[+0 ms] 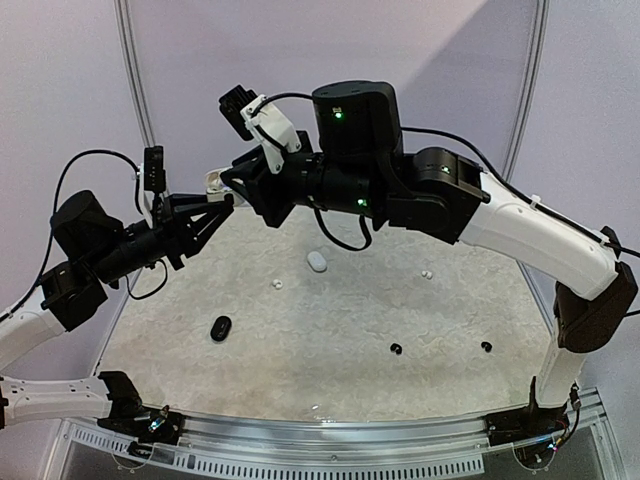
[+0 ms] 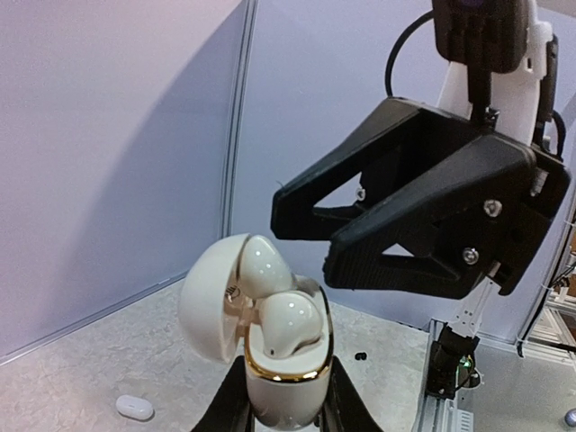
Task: Insert the wireless bluetooth earbuds into the charging case
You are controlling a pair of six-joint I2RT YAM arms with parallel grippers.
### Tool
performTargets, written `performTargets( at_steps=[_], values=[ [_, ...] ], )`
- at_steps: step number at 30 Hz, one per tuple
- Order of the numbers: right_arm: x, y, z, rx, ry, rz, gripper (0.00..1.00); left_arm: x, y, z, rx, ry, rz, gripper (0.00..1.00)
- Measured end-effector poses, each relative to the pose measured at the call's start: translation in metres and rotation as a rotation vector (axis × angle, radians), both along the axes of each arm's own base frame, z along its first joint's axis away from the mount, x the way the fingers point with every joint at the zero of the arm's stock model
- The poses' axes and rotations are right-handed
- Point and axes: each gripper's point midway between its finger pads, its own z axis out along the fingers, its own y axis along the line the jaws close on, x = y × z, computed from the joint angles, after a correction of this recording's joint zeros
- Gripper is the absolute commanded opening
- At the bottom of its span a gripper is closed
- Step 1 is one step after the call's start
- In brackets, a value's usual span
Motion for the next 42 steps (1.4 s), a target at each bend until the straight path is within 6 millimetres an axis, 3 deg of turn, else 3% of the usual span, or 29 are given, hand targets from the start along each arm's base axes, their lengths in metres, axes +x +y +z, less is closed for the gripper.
performTargets(
  at_steps=[29, 42],
  values=[
    [0.006, 0.005, -0.011, -0.049, 0.010, -0.029, 0.24, -0.006, -0.003, -0.003, 0.058, -0.081, -0.022, 0.00],
    [0.007, 0.010, -0.016, -0.066, 0.006, -0.032, 0.09, -0.007, -0.006, -0.012, 0.091, -0.066, -0.036, 0.00]
  ],
)
